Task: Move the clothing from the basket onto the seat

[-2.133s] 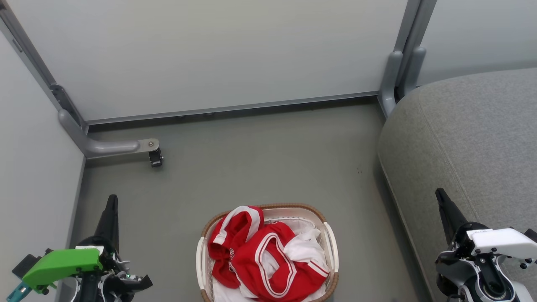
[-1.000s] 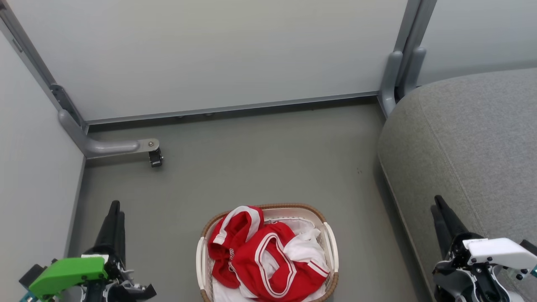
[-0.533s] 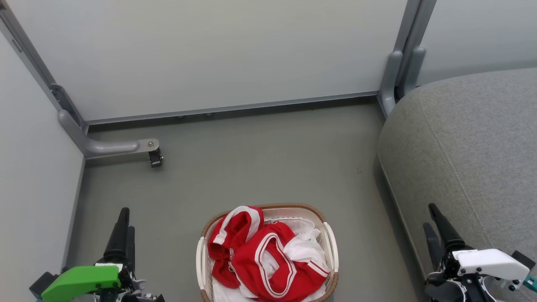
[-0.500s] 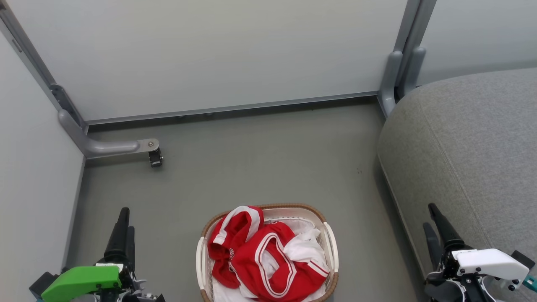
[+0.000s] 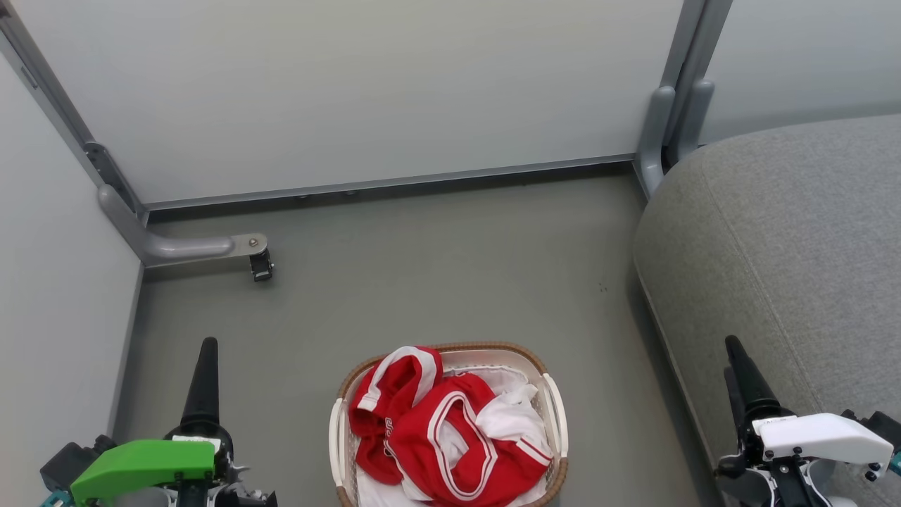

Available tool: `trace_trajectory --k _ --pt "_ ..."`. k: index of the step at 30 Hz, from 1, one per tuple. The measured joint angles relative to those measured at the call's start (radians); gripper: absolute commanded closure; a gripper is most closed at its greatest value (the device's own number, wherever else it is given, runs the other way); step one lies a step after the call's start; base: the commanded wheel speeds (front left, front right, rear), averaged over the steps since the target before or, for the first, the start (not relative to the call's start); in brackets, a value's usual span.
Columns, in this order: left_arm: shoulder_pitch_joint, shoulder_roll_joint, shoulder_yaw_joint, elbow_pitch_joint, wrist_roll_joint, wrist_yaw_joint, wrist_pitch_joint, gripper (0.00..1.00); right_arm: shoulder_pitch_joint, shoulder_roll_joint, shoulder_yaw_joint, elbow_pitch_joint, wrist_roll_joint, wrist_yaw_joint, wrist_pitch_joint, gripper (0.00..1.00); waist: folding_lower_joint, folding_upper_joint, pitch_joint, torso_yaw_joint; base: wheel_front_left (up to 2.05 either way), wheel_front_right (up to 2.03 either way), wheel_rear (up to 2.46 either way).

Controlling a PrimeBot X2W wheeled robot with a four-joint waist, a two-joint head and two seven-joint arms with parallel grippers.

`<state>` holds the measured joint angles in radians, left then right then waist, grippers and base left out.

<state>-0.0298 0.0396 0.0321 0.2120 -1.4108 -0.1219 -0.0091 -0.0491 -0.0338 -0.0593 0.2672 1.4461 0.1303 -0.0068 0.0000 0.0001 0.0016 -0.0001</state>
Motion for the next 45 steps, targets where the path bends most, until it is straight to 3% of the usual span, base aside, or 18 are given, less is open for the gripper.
trace_trajectory --k 21,45 --pt "0.040 0.002 -0.066 -0.092 0.395 0.051 -0.073 0.00 0.018 -0.005 0.008 -0.056 -0.410 0.000 -0.074 0.00 0.0000 0.0000 0.000 0.000 0.00 0.00 0.00" --pt "0.080 0.003 -0.103 -0.105 0.810 0.062 -0.142 0.00 0.033 -0.008 0.048 -0.075 -0.782 0.000 -0.143 0.00 0.0000 0.0000 0.001 0.002 0.00 0.00 0.00"
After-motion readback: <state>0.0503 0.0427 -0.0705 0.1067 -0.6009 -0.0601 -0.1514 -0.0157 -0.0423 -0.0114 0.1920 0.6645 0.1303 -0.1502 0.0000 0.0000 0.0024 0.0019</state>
